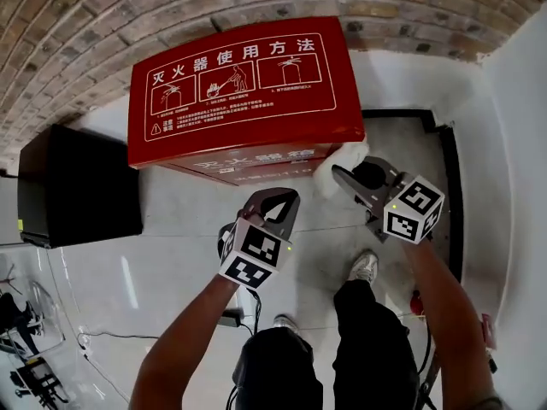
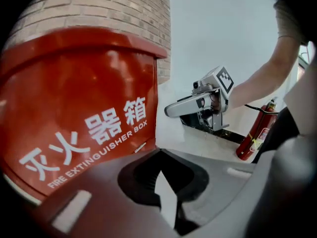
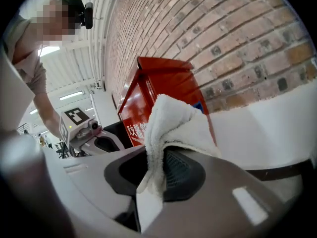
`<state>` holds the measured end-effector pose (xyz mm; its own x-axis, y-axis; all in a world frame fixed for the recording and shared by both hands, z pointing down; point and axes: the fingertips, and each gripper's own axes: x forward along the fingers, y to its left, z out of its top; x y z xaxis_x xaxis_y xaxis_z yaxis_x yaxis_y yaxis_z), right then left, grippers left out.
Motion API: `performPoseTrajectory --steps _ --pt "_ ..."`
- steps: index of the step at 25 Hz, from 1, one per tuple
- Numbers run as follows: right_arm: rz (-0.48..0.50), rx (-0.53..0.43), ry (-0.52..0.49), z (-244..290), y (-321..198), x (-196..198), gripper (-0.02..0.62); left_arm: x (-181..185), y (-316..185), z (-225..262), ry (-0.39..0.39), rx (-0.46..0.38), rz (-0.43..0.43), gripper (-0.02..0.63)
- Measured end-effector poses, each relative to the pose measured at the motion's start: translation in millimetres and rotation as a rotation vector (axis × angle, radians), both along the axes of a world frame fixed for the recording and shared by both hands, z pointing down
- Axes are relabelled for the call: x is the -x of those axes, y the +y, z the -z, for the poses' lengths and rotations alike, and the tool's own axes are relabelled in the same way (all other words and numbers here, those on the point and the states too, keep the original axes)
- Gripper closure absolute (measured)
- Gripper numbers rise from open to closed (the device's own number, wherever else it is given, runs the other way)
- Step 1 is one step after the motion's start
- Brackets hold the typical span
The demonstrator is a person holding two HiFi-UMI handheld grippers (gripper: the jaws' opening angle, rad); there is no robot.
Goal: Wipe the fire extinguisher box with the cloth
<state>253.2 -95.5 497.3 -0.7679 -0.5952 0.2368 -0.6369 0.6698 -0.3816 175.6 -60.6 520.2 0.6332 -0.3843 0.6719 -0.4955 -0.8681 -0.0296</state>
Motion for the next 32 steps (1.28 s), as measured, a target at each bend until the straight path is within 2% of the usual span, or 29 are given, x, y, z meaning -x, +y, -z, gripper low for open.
performPoseTrajectory --steps 9,13,20,23,27,32 --pt "-0.051 0.082 0.06 86 58 6 0.5 16 41 113 0.091 -0.009 0.045 0.604" --pt "-0.078 0.081 0.056 140 92 20 0.499 24 59 171 0.14 -0.003 0.074 0.604" --pt "-0.106 0.01 0.029 269 122 42 0.495 33 83 291 0.238 -0.015 0.132 0.604" --pt "-0.105 -0.035 0.053 323 126 45 0.495 34 89 341 0.27 -0.035 0.147 0.604" --pt "-0.088 -0.088 0.076 385 128 53 0.495 42 95 397 0.281 -0.065 0.163 0.604" --pt "-0.091 -0.163 0.049 457 115 53 0.497 44 91 453 0.29 -0.102 0.181 0.604"
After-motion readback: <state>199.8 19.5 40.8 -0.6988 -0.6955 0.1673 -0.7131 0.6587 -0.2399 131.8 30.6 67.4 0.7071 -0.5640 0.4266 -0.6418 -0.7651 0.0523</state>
